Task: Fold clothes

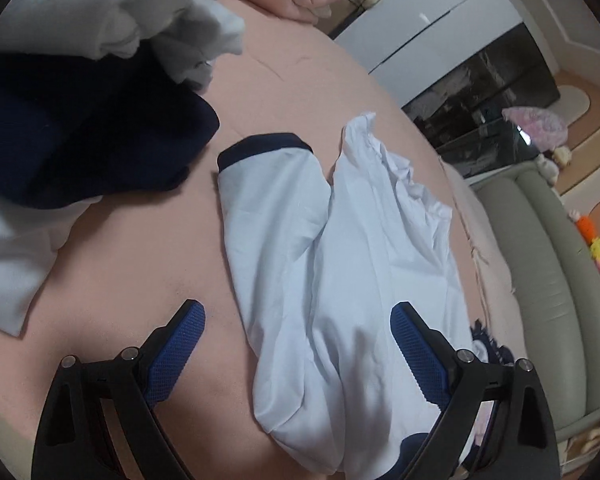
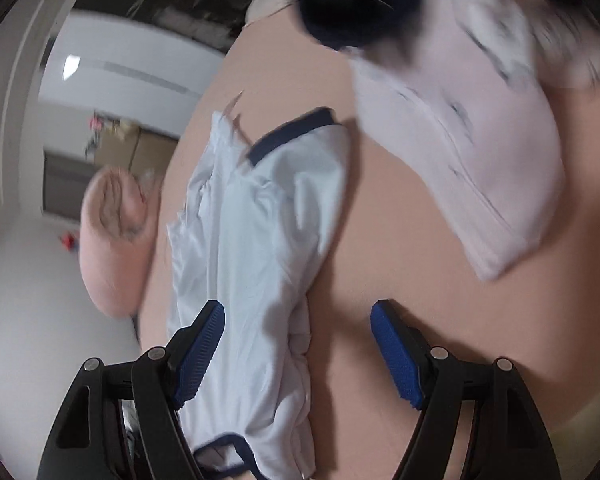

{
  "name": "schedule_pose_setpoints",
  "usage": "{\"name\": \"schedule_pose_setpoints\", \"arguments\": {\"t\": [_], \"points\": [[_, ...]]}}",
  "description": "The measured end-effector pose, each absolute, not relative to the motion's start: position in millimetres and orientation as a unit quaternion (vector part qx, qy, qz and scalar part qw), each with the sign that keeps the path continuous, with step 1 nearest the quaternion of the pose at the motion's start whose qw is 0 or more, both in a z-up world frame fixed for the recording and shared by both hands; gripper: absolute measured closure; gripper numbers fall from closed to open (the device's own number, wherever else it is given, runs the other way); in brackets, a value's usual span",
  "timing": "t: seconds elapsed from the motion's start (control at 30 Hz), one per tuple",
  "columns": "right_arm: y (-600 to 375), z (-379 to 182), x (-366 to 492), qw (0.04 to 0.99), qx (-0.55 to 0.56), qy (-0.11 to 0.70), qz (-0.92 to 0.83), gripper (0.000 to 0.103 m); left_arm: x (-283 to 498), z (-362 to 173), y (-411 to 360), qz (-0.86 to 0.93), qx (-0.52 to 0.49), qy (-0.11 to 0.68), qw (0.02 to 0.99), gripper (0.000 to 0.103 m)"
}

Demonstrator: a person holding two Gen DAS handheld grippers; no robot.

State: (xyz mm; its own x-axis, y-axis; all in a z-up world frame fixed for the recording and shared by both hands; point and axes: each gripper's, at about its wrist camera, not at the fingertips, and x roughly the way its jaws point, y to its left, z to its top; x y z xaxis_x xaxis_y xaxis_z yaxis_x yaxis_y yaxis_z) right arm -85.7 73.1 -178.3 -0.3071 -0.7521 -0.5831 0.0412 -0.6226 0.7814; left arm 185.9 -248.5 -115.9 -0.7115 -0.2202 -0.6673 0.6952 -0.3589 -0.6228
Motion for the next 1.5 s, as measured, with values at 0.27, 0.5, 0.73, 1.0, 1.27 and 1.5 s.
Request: {"name": "schedule_pose_setpoints", "arguments": {"t": [0.27, 0.5, 0.73, 1.0, 1.27, 1.5], "points": [[72, -188, -101, 0.305, 0.515, -0.434, -0.673, 0.01, 186, -124, -263, -0.763, 0.197, 0.552, 0.274, 0.008], [52, -198, -123, 0.311, 0.52, -0.458, -0.65, 0.01, 178, -122, -274, -0.756, 0.176, 0.561, 0.287, 0.0], [30, -198, -135, 0.311, 0.526, -0.444, -0.655, 0.01, 157, -117, -276, -0.751, 0.179, 0.573, 0.275, 0.0], [49, -213, -141, 0.323, 0.499, -0.51, -0.622, 0.017, 178, -127, -286, -0.73, 0.122, 0.624, 0.252, 0.0], [59, -238, -135, 0.292, 0.526, -0.476, -0.641, 0.103, 171, -124, -281, -0.742, 0.138, 0.608, 0.245, 0.001], [47, -220, -128, 0.302, 0.504, -0.411, -0.697, 0.103, 168, -121, -277, -0.765, 0.152, 0.582, 0.228, 0.001]]}}
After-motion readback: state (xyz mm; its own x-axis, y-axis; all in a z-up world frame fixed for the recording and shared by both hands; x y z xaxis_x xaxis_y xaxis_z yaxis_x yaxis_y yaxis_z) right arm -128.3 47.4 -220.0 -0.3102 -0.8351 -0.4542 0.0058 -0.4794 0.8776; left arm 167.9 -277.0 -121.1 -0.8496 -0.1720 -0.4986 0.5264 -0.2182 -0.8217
